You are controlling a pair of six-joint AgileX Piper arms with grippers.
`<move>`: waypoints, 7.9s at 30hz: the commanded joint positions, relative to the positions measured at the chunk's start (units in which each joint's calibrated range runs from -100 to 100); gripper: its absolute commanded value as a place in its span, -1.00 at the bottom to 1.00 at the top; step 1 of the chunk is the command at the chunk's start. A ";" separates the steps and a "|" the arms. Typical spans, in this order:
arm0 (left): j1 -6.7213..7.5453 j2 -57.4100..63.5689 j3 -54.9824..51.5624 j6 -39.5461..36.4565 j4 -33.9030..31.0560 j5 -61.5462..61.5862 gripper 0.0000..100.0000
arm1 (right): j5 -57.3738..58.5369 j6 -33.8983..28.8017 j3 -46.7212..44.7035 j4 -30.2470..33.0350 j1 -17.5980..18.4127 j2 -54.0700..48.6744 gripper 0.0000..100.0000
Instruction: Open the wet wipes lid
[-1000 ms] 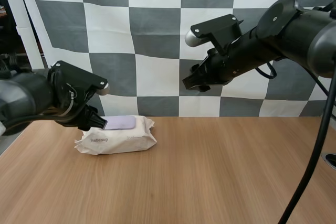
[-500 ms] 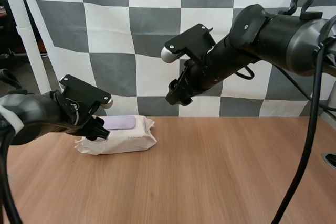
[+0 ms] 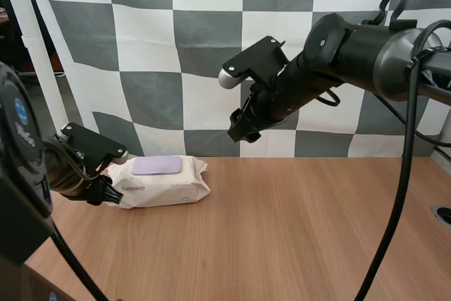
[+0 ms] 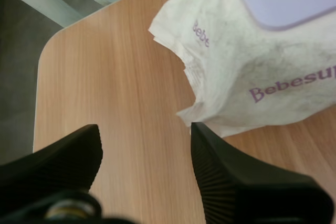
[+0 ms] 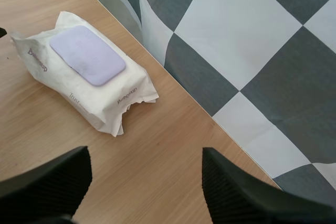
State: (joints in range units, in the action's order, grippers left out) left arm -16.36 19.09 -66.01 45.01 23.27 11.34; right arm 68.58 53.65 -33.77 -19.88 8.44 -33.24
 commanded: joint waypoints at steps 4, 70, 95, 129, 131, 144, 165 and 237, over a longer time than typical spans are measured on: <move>-0.21 -0.05 1.15 26.58 24.54 15.89 0.61 | -1.14 0.00 0.00 -0.07 0.02 0.62 1.00; -5.39 -23.74 14.22 48.30 34.91 55.60 -1.00 | -15.62 10.07 0.00 9.67 17.02 16.18 1.00; -5.39 -23.74 14.22 48.30 34.59 55.60 -1.00 | -43.47 11.15 0.00 12.13 17.74 29.99 1.00; -5.39 -23.74 14.22 48.30 33.57 55.60 -1.00 | -50.71 12.01 5.35 12.68 17.74 39.03 1.00; -5.39 -23.74 14.22 48.30 33.57 55.60 -1.00 | -50.71 12.01 6.25 12.56 17.74 39.03 1.00; -5.39 -23.74 14.22 48.30 33.57 55.60 -1.00 | -47.07 12.01 7.05 12.58 17.60 39.03 0.35; -5.39 -23.74 14.22 48.30 33.46 55.60 -1.00 | -52.99 12.01 7.05 11.68 17.60 39.03 -1.00; -5.39 -23.74 14.08 48.30 30.73 60.60 -1.00 | -45.27 5.33 31.32 1.16 15.07 54.54 -1.00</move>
State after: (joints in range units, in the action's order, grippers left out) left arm -21.79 -4.56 -51.97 92.49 53.88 71.75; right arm 22.51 62.10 -2.56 -18.67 23.56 26.26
